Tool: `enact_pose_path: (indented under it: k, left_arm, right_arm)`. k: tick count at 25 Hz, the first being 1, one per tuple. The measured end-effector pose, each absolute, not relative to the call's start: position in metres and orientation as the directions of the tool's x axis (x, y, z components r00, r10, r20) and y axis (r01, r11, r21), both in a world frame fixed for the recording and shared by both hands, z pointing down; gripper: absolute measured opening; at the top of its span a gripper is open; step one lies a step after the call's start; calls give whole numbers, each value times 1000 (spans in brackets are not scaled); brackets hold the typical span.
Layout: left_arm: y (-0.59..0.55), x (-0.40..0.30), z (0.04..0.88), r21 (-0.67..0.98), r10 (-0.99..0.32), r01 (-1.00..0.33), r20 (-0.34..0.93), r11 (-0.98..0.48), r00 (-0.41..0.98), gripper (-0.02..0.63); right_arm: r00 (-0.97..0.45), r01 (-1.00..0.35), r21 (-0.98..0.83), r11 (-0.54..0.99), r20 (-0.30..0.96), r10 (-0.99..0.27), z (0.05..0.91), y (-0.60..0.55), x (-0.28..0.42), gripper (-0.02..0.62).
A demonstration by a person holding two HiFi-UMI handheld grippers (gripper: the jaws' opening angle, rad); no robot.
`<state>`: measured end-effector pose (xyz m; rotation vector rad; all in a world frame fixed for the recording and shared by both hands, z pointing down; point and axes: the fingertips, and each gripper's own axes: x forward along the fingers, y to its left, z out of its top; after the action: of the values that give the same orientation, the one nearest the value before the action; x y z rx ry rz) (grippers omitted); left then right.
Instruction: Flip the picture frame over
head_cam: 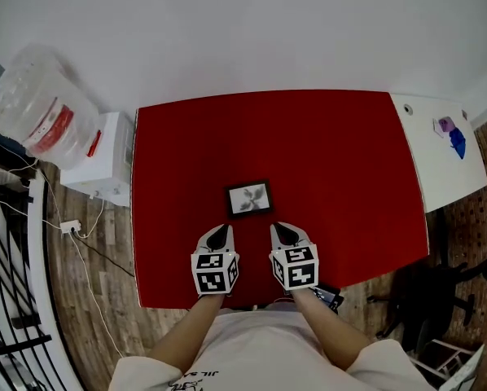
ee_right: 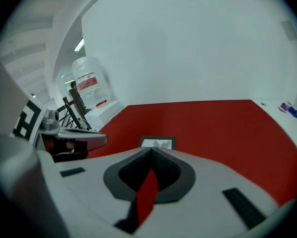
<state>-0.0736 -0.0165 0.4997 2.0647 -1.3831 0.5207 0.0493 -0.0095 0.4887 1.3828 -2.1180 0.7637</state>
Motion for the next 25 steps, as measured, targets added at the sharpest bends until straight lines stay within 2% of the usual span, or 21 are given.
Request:
enact_pose_path:
  k: [7, 19, 21, 25]
  left_arm:
    - [-36, -65, 527, 263, -672, -928, 640, -265, 373, 8]
    - [-22, -116, 563, 264, -658, -948, 685, -175, 313, 8]
    - [-21, -126, 567, 259, -658, -952, 690, -164, 301, 8]
    - [-19, -142, 575, 259, -654, -955, 699, -144, 288, 8]
  right_arm:
    - [-362, -927, -192, 323, 682, -635, 513, -29, 48, 5]
    - [-386, -912, -204, 355, 721, -576, 576, -72, -31, 13]
    - [-393, -908, -212, 361, 730, -559, 586, -76, -41, 59]
    - [-381, -910, -202, 363, 755, -534, 606, -82, -57, 97]
